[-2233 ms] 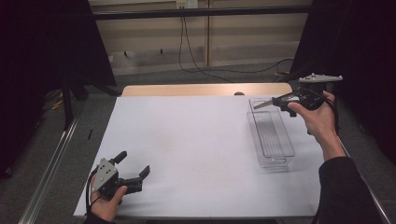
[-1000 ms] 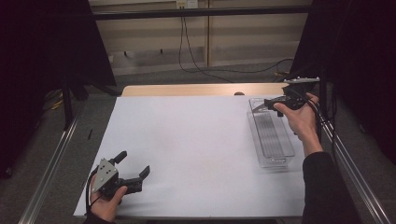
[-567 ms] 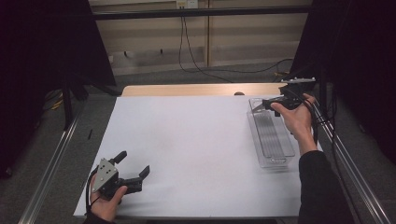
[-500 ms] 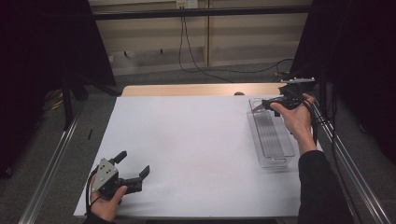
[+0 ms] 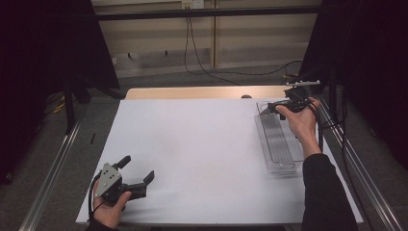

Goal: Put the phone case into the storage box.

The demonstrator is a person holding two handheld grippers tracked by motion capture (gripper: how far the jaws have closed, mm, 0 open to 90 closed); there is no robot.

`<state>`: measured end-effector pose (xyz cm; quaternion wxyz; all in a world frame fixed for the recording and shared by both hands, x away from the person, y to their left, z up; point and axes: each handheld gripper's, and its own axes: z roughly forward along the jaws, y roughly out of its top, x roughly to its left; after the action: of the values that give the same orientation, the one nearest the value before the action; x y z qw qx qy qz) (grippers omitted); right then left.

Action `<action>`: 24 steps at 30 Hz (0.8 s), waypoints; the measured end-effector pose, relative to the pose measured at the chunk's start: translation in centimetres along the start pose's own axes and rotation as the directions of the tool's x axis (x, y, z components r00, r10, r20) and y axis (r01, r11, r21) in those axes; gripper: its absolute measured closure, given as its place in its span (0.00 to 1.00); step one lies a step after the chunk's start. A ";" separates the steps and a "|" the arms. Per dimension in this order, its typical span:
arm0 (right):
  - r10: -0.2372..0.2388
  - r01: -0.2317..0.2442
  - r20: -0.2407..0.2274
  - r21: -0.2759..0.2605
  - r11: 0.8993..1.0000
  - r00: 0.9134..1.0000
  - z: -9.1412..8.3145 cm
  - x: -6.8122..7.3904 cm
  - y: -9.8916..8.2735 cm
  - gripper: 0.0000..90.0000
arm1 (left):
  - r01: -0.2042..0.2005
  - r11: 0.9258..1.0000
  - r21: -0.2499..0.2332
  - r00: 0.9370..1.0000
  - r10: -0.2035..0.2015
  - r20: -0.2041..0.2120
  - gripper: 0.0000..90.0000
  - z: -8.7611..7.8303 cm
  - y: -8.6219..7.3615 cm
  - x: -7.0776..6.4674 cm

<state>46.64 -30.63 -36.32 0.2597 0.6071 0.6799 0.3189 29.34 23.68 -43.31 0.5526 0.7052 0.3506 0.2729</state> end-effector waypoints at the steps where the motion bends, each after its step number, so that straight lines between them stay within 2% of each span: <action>1: 0.006 -0.006 0.001 -0.004 1.000 1.000 0.0 0.0 0.0 0.13 | 0.002 1.000 -0.001 1.000 -0.002 0.000 0.03 0.0 0.0 0.0; 8: 0.027 -0.027 0.012 -0.023 0.999 1.000 0.3 0.1 0.3 0.13 | 0.007 1.000 0.000 1.000 -0.007 0.000 0.03 0.0 0.0 0.1; 14: 0.002 -0.001 0.038 -0.041 0.999 0.999 0.8 0.6 0.6 0.13 | 0.006 1.000 -0.001 1.000 -0.006 0.002 0.03 0.0 0.0 0.0; 19: 0.005 -0.003 0.050 -0.057 0.998 0.999 1.1 0.9 0.8 0.13 | 0.000 1.000 -0.002 1.000 0.000 -0.013 0.03 -0.1 0.0 0.2; 20: 0.007 -0.003 0.052 -0.061 0.998 0.999 1.1 0.9 0.8 0.13 | 0.010 1.000 -0.001 1.000 -0.010 -0.018 0.03 -0.1 0.0 0.2; 24: 0.009 -0.004 0.077 -0.077 0.997 0.997 1.4 1.0 0.9 0.13 | 0.012 1.000 0.002 1.000 -0.012 -0.010 0.03 -0.1 0.0 0.2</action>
<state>48.10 -29.43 -36.56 0.3078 0.6108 0.6547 0.3219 29.38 23.86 -43.34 0.5516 0.7024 0.3578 0.2726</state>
